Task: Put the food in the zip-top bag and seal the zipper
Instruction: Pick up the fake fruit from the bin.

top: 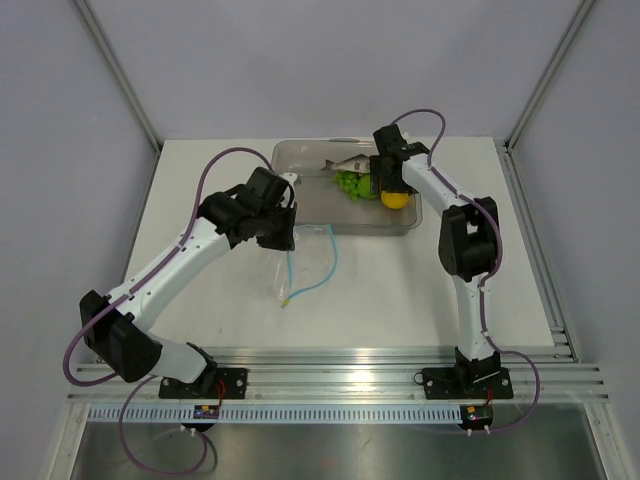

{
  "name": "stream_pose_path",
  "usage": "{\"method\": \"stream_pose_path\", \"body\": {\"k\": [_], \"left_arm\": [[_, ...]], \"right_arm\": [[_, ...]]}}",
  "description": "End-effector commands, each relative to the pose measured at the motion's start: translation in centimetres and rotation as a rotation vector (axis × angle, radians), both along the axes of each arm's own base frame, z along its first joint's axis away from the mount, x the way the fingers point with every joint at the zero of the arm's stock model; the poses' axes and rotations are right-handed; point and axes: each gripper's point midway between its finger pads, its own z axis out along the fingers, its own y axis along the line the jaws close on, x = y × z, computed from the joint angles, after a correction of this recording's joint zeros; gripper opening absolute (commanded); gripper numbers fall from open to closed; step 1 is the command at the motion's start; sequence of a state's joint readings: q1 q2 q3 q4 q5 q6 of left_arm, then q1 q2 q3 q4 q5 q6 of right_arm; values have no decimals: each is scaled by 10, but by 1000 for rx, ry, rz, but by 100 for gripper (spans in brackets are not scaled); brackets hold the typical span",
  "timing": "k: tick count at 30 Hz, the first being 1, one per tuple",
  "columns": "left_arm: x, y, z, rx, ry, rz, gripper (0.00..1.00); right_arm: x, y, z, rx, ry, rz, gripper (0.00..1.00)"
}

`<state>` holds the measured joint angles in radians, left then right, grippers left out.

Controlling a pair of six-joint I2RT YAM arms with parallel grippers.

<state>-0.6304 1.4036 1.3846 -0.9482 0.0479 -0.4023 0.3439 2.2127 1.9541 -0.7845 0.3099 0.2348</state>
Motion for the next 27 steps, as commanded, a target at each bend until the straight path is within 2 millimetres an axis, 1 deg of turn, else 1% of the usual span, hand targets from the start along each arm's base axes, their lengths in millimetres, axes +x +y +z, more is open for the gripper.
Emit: {"method": "stream_pose_path", "body": {"k": [1,2,8,12,14,15,17,18,19,21,23,24,25,27], "left_arm": [[5,-2,8,-38,-29,16,0],[4,-2,8,-40,-30,15,0],[2,-2,11,-52,-26,22,0],[-2,0,14,-58,-21,35,0],[-7,6,14,-46,-10,52,0],[-8,11,18,-37,-26,70,0],[-16,20,19,-15,-9,96,0],[-14,31,23,15,-39,135,0],[-19,38,22,36,-23,163,0],[-20,50,26,66,-33,215,0],[-26,57,35,63,-24,263,0],[-28,58,36,61,-16,273,0],[-30,57,40,48,-9,291,0],[-32,53,43,27,7,297,0]], "right_arm": [[10,-6,1,-41,-21,-2,88],[10,-6,-4,-43,-15,-1,89],[14,-3,-12,-28,-15,11,86],[19,-1,-14,-27,-33,30,88],[22,-3,-13,-32,-49,29,91],[22,-3,-14,-31,-50,29,91],[24,-2,-11,-27,-65,38,91],[26,0,-12,-19,-76,46,91],[28,1,-11,-19,-83,48,90],[30,4,-11,-9,-94,61,86],[33,6,-9,-1,-103,67,76],[32,7,-9,4,-103,71,72],[33,9,-5,12,-112,73,65],[31,12,-2,36,-119,75,58]]}}
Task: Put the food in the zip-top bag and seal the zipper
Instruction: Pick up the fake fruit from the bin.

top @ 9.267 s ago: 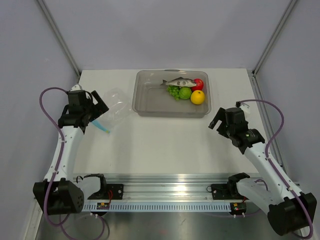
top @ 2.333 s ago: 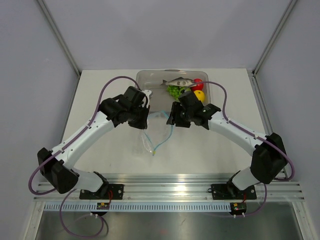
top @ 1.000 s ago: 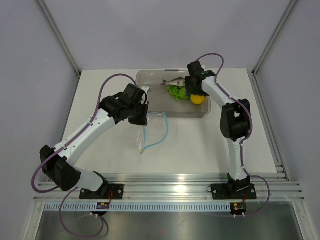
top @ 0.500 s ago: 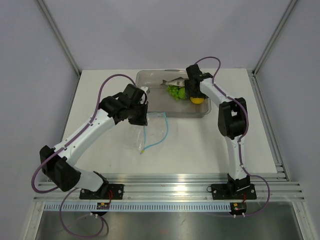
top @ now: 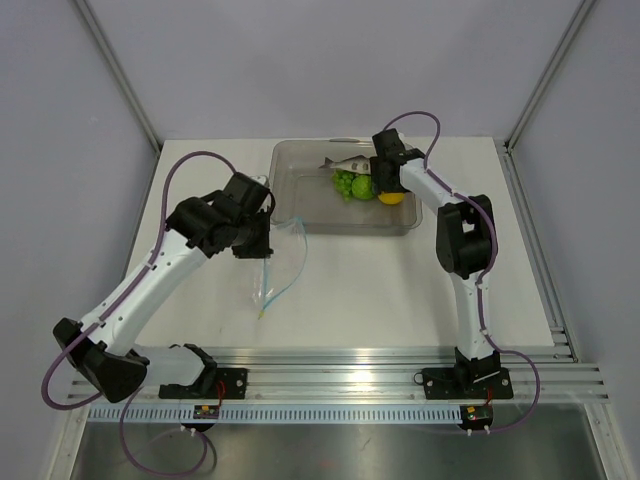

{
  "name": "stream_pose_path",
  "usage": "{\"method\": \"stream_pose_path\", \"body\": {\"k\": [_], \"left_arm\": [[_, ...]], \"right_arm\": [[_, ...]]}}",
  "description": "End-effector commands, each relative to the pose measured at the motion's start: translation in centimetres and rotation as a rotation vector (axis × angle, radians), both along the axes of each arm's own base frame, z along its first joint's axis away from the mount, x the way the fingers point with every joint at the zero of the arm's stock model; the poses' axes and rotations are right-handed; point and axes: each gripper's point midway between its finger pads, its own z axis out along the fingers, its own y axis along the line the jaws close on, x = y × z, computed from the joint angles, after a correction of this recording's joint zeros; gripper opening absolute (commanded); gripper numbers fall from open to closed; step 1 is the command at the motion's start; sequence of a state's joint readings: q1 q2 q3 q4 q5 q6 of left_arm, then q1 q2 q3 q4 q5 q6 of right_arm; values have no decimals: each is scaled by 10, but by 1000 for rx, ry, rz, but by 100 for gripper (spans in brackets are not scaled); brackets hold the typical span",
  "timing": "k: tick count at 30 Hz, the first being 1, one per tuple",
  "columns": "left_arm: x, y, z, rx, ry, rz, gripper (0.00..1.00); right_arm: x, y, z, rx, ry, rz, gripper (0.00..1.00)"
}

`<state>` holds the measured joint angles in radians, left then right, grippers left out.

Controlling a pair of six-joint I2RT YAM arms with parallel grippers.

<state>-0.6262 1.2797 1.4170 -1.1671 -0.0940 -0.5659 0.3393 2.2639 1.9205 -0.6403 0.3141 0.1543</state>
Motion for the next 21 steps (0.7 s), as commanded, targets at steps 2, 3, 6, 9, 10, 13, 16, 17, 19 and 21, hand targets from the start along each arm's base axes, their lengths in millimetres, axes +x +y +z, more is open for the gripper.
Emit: {"method": "stream_pose_path", "body": {"k": [2,3,6,9,10,13,16,17,19,21], "left_arm": [[1,1,20,-46,-12,105,0],[1,-3,21,-51,-8,107,0],[2,-14,22,-58,6,137,0],[9,-29,22,-82,-7,144,0],[12,-33,22,-91,-14,146,0],[24,-46,17,-108,-22,145,0],[34,-60,9,-119,-5,126,0],[35,-65,8,-125,4,118,0],[42,-72,5,-129,5,110,0],[49,-77,1,-122,5,110,0]], "right_arm": [[4,12,30,92,-86,19,52],[2,13,33,107,-88,18,52],[-7,11,45,126,-103,6,50],[-19,9,68,158,-138,-1,49],[-25,9,66,167,-132,-5,49],[-36,12,84,213,-154,1,48],[-52,10,92,240,-151,-1,47],[-57,10,95,249,-150,3,47],[-69,8,106,268,-165,8,47],[-81,9,127,302,-194,26,47]]}}
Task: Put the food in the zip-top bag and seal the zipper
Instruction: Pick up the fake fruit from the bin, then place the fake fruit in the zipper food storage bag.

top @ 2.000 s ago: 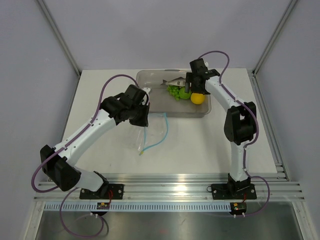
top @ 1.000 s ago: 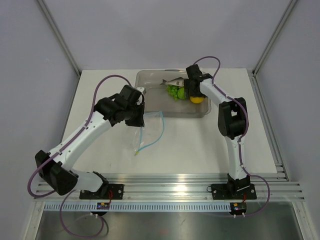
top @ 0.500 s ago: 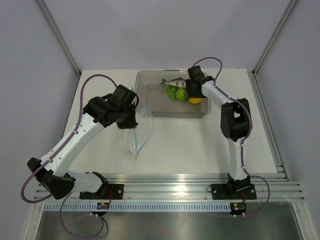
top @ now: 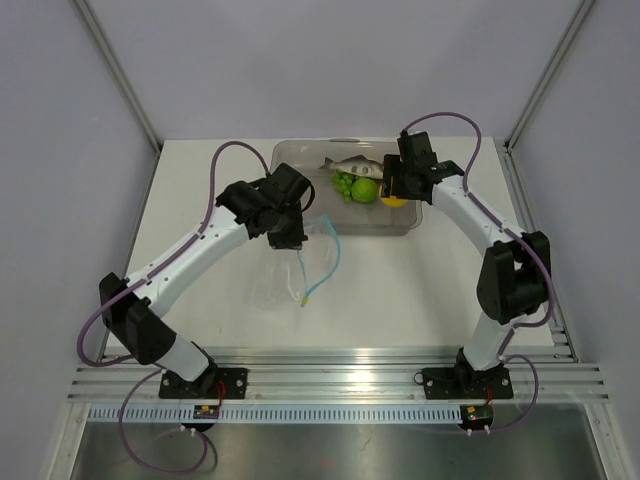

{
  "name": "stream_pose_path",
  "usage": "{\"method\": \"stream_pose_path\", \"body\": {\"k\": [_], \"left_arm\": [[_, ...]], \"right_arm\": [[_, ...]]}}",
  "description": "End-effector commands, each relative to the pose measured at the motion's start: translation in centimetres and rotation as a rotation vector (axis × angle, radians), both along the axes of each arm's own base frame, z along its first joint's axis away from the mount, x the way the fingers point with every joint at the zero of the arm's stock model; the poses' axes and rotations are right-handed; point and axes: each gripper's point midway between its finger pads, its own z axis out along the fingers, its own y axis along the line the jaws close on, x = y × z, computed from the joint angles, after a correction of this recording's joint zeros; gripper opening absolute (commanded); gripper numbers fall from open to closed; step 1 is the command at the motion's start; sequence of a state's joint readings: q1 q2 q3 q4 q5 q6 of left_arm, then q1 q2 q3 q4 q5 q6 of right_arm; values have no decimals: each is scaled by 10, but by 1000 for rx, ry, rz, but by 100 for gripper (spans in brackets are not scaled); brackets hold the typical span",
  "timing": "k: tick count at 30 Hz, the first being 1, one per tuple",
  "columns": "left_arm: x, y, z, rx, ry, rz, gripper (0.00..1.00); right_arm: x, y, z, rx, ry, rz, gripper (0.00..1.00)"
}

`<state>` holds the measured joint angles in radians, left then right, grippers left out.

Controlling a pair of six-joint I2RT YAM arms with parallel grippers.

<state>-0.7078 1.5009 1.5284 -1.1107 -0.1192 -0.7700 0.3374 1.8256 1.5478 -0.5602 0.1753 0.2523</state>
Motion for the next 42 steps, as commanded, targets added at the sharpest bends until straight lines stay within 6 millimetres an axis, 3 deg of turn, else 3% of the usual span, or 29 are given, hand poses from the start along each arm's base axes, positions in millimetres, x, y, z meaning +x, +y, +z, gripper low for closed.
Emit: {"method": "stream_pose_path", "body": {"k": [1,5,8,12,14,16,23,30,37,41,42], "left_arm": [[22,-22,22,-79,-79,3,0],[32,-30,21,-82,-84,-5,0],[38,-38,21,-91,-87,-14,0],[44,-45,21,-102,-87,-27,0],[46,-48,20,-101,-87,-37,0],[46,-48,19,-100,-83,-38,0],[43,-49,24,-123,-92,-51,0],[37,-43,33,-150,-125,-50,0],[26,-62,40,-256,-106,-129,0],[21,-61,51,-285,-128,-150,0],[20,-60,51,-283,-131,-149,0]], "right_arm": [[-17,5,43,95,-87,22,47],[-47,24,71,213,-114,135,47],[-72,32,104,283,-174,212,47],[-104,51,127,352,-198,344,47],[-124,71,134,372,-194,427,47],[-141,90,133,364,-174,486,47],[-167,135,103,405,-78,577,48],[-183,157,86,442,-21,640,48],[-184,173,76,470,-2,642,50],[-186,180,71,462,22,649,88],[-187,179,71,452,27,647,91]]}}
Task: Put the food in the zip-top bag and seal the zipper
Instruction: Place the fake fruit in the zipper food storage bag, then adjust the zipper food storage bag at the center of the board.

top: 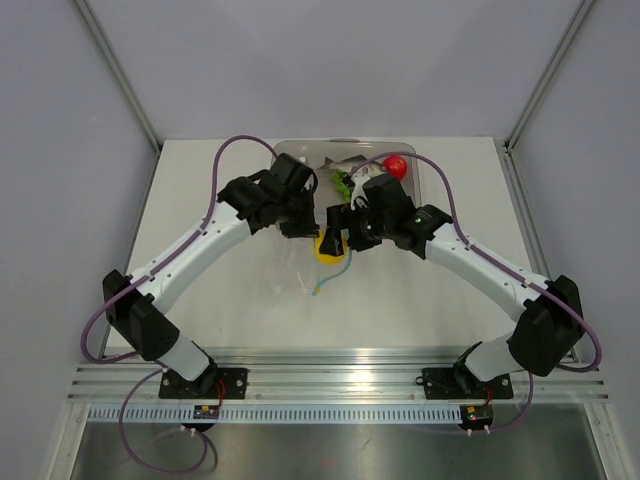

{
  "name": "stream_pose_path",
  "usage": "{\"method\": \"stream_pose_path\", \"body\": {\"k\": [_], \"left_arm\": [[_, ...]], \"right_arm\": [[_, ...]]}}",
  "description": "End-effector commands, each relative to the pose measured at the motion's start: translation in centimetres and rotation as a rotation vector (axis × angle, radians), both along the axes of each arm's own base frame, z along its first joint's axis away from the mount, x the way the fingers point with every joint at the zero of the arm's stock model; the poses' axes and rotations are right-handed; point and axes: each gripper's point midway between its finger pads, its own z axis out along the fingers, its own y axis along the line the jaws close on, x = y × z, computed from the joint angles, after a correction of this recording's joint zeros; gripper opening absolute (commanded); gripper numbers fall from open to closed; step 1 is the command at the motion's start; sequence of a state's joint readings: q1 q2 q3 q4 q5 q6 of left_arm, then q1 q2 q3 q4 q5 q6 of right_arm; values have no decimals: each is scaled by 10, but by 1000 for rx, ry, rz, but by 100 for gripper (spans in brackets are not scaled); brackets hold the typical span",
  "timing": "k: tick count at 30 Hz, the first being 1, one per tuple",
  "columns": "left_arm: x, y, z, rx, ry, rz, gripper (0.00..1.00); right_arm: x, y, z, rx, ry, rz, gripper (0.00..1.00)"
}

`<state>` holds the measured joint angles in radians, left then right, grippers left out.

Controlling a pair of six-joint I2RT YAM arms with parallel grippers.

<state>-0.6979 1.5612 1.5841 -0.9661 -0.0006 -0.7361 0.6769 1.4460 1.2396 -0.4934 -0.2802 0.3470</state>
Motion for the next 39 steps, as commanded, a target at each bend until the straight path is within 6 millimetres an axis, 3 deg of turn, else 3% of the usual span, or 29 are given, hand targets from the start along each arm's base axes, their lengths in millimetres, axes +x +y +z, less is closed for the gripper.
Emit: {"method": "stream_pose_path", "body": {"k": [1,8,13,17,19,22,26,30,33,39], "left_arm": [[-5,-16,36,-132,-82,-63,0],[-10,-14,29,-132,-65,-74,0],[-12,-13,28,-137,-64,-78,0],[-11,-13,29,-141,-69,-77,0],[-11,-11,29,-140,-69,-74,0],[-12,-9,28,-140,-67,-67,0],[-12,-4,28,-141,-72,-44,0],[-15,11,29,-113,-70,-11,0],[-25,26,31,-59,-53,-8,0],[-42,54,39,-6,-79,21,0]], "right_arm": [[0,18,17,53,-44,31,92],[2,-8,54,51,-155,-73,92],[9,-36,64,27,-228,-217,79],[15,-49,33,-57,-158,-305,79],[16,-46,16,-82,-108,-307,82],[11,-38,-3,-80,-36,-295,79],[3,-26,-28,-49,45,-261,55],[0,-19,-35,-33,74,-235,7],[3,-13,-26,-6,47,-211,0],[16,1,-11,-2,3,-152,0]]}}
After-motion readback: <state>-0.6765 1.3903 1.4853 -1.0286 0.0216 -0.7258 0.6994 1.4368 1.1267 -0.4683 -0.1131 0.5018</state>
